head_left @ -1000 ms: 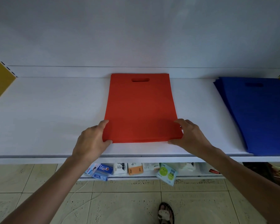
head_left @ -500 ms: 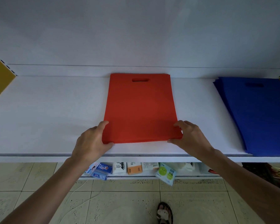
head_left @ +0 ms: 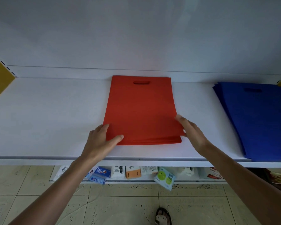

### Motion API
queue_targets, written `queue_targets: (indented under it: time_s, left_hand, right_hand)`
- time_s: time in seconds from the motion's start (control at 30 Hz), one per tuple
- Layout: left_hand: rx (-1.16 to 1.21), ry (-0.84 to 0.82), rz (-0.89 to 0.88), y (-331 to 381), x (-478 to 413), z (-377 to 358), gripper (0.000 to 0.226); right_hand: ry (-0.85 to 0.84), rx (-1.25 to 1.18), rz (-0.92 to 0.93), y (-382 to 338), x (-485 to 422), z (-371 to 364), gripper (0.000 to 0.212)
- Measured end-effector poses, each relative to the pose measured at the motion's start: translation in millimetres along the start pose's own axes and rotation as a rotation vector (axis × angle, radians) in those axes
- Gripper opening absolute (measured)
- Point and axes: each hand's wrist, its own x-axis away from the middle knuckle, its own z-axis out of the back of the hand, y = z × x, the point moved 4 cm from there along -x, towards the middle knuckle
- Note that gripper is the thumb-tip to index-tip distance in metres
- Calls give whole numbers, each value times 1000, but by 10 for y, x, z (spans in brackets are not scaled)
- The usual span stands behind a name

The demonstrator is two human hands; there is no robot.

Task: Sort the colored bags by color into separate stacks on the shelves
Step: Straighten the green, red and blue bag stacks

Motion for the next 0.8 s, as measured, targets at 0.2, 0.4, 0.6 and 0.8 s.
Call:
queue_targets:
  time_s: [0.2, 0.4, 0.6, 0.8]
  left_hand:
    - [-65, 26, 16, -45, -10, 30, 66]
    - [272, 26, -13, 26, 56, 123, 52]
    - [269, 15, 50, 5, -32, 110, 62]
    - [304, -22, 51, 110, -173, 144, 64]
  right_hand:
    - [74, 426, 77, 79, -44, -14, 50]
    - [165, 378, 103, 28, -113, -43, 55]
    - [120, 476, 66, 12, -241, -151, 54]
    - [168, 472, 52, -174, -437, -133, 48]
